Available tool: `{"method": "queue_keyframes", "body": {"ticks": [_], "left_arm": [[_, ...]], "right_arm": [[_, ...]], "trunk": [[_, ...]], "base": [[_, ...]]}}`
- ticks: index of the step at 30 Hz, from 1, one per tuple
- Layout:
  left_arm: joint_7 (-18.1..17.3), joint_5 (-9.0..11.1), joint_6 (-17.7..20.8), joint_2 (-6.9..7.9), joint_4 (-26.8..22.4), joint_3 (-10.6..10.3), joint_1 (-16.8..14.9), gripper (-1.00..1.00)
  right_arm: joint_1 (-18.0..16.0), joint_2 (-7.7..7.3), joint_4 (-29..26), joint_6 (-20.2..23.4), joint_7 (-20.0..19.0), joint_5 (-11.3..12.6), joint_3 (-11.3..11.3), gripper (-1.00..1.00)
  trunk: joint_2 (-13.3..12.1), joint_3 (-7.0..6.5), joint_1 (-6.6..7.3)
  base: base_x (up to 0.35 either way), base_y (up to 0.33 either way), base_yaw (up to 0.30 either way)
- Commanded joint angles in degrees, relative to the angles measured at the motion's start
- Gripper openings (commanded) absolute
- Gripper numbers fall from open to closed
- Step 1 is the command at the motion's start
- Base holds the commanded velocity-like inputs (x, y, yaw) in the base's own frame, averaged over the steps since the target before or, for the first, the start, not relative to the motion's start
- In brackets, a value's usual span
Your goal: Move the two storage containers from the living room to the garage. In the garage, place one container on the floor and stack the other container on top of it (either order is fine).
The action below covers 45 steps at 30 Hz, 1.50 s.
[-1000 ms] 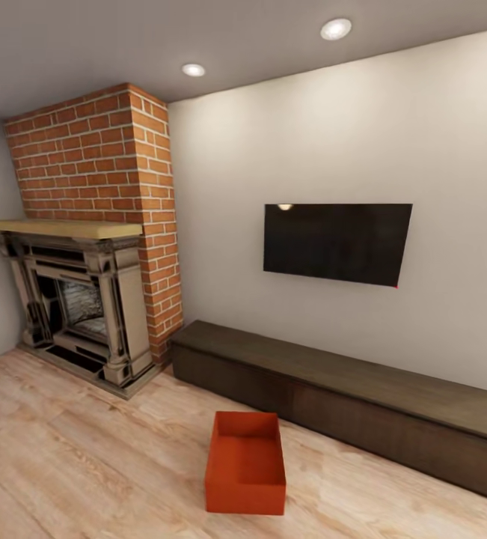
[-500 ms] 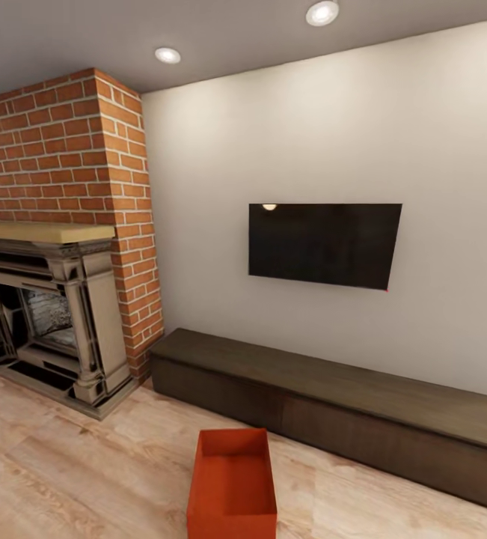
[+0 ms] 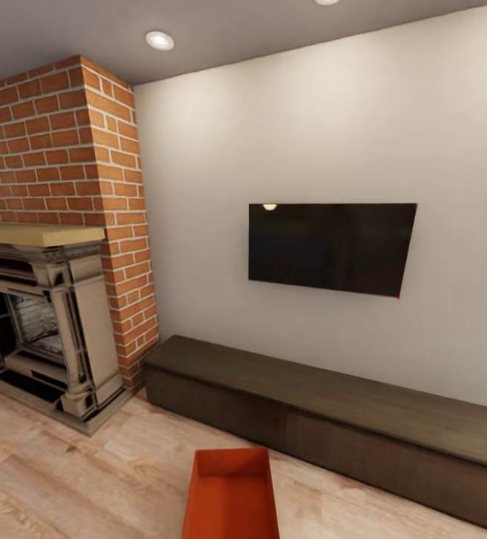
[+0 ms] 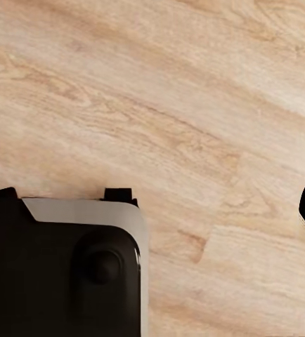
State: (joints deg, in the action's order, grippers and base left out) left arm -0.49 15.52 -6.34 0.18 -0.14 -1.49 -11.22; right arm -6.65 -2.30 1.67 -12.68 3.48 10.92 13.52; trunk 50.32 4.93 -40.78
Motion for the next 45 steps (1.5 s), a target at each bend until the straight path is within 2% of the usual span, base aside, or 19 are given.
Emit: {"method": "queue_keyframes", "body": {"ticks": [1,27,45], "left_arm": [[-0.04,0.39,-0.19,0.00,0.06,-0.18,-0.05,1.00],[-0.05,0.39,-0.66,-0.06,0.06,-0.18,-0.08,1.00],[-0.04,0.39,-0.77,-0.09,0.04,-0.18,-0.06,1.00]], "right_arm": [[-0.07,0.02,0.18,-0.33,0.03,0.51,0.47,1.00],[-0.09,0.19,0.18,-0.39,0.03,0.51,0.45,1.00],[-0.07,0.10,0.18,-0.35,0.03,0.43,0.54,1.00]], "trunk": [[0.06,0.09,-0.04],[0.06,0.09,-0.04],[0.06,0.09,-0.04]], "base": [[0.323,0.000,0.000],[0.318,0.000,0.000],[0.022,0.000,0.000]]}}
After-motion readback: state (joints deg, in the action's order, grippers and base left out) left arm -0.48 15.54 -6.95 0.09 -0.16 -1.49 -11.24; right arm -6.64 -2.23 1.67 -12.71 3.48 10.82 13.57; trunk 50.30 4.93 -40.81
